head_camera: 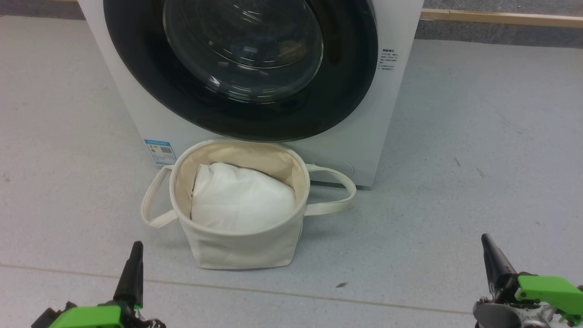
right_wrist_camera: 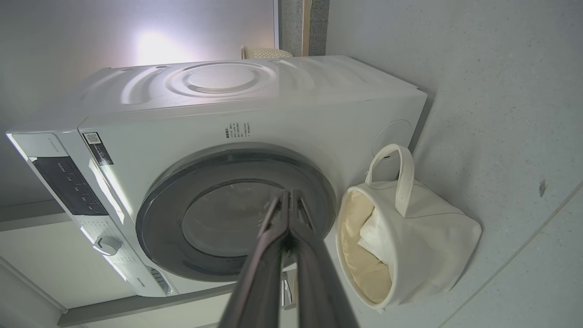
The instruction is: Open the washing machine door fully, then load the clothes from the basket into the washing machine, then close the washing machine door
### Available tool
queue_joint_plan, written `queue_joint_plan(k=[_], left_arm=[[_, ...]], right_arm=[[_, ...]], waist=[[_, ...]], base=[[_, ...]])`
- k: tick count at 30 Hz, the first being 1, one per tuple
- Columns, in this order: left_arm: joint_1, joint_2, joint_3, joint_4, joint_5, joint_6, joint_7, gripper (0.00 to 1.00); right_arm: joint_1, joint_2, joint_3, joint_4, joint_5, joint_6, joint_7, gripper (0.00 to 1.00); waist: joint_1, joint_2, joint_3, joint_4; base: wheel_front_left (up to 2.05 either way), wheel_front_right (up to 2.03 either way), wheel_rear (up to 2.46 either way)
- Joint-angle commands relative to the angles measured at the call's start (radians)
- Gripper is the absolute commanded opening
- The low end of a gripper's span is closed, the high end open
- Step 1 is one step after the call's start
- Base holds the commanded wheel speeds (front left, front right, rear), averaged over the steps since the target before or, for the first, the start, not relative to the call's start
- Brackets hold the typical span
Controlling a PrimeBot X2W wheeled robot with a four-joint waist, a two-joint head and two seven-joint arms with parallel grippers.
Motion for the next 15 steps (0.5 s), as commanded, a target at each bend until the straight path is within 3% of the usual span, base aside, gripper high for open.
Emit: queue_joint_plan(k=[1,15], left_arm=[[-0.046,0.007,0.036,-0.036,0.005,-0.007,0.009,0.0],[-0.046,0.006,0.038,-0.036,0.007,-0.007,0.01,0.0]], right_arm=[[-0.049,-0.007,0.017,-0.03,-0.003,0.0,0.007,0.0],[-0.049,-0.006,0.015,-0.03,-0.004,0.0,0.008,0.0]], waist=[[0.0,0.0,0.0,0.0],[0.0,0.0,0.0,0.0]], base=[[0.0,0.0,0.0],[0.0,0.0,0.0]])
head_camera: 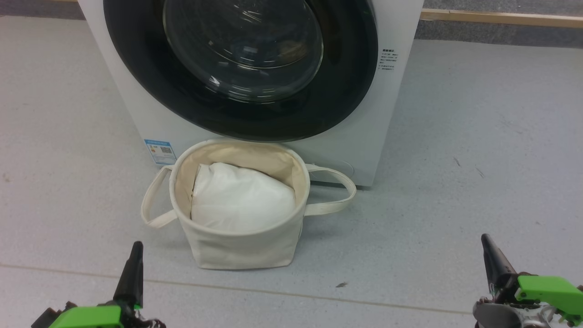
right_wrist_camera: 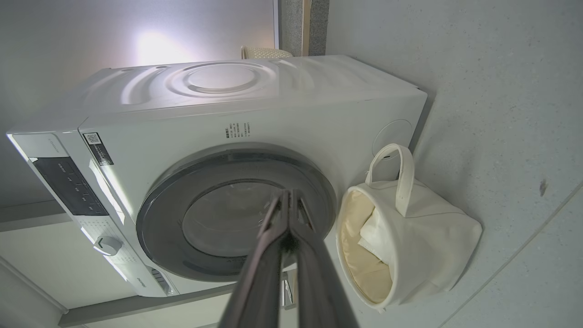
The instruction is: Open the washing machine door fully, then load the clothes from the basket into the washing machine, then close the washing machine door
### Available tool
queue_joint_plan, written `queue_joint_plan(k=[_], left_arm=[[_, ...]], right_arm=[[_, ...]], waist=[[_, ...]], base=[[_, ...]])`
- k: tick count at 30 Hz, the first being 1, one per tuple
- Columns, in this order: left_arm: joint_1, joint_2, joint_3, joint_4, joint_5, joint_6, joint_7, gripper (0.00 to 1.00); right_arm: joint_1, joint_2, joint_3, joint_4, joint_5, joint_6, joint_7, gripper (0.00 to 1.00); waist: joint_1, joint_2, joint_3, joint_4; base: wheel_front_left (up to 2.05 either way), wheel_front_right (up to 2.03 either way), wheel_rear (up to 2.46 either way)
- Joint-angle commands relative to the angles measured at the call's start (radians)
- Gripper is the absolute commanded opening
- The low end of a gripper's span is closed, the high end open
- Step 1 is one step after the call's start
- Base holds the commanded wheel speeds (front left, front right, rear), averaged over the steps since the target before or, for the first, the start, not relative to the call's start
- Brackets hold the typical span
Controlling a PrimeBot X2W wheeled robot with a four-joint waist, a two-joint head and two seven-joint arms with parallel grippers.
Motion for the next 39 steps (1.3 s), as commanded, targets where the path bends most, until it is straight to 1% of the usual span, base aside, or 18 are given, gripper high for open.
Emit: queue_joint_plan(k=[1,39], left_arm=[[-0.046,0.007,0.036,-0.036,0.006,-0.007,0.006,0.0],[-0.046,0.004,0.04,-0.036,0.009,-0.007,0.009,0.0]], right_arm=[[-0.049,-0.008,0.017,-0.03,-0.004,0.0,0.007,0.0],[-0.05,-0.005,0.013,-0.03,-0.008,0.0,0.01,0.0]], waist=[[0.0,0.0,0.0,0.0],[0.0,0.0,0.0,0.0]], base=[[0.0,0.0,0.0],[0.0,0.0,0.0]])
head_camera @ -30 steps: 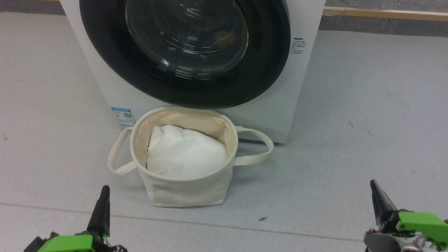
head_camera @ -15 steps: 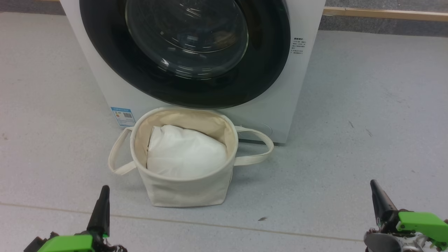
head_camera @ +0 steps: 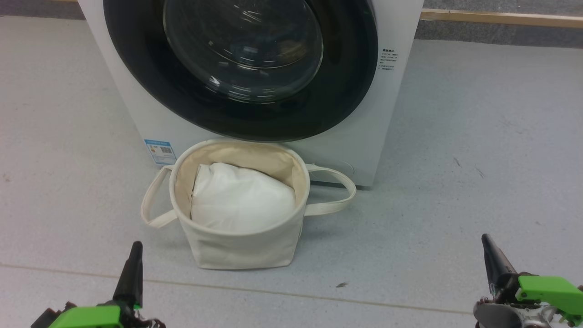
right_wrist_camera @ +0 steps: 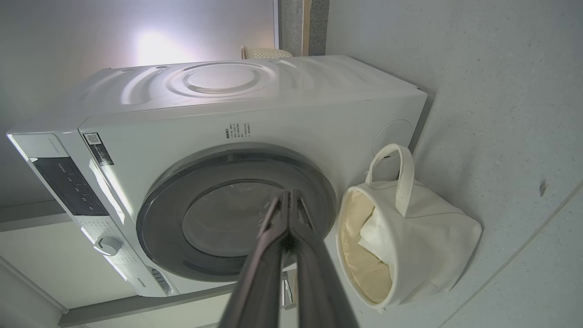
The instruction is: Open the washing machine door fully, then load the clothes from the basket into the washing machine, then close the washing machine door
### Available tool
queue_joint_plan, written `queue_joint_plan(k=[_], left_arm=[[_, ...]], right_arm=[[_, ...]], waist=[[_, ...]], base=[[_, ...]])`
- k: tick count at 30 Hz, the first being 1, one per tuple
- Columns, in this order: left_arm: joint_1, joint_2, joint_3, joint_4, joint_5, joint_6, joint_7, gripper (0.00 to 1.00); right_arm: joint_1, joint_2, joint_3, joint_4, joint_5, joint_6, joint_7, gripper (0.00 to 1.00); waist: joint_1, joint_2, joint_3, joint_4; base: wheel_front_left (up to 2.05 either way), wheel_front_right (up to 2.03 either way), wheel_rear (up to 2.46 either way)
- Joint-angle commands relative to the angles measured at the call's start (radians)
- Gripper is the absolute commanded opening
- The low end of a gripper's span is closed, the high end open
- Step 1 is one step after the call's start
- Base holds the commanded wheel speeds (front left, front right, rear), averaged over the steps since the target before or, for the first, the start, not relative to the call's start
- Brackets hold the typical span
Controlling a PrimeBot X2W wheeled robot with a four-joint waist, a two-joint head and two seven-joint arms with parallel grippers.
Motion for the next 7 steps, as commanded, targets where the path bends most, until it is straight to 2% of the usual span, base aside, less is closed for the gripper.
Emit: queue_joint_plan(k=[1,7], left_arm=[[-0.046,0.007,0.035,-0.036,0.009,-0.007,0.006,0.0],[-0.046,0.007,0.035,-0.036,0.01,-0.007,0.006,0.0]], right_arm=[[-0.05,-0.006,0.017,-0.03,-0.006,0.0,0.006,0.0],[-0.05,-0.006,0.016,-0.03,-0.006,0.0,0.006,0.0]], waist=[[0.0,0.0,0.0,0.0],[0.0,0.0,0.0,0.0]], base=[[0.0,0.0,0.0],[0.0,0.0,0.0]])
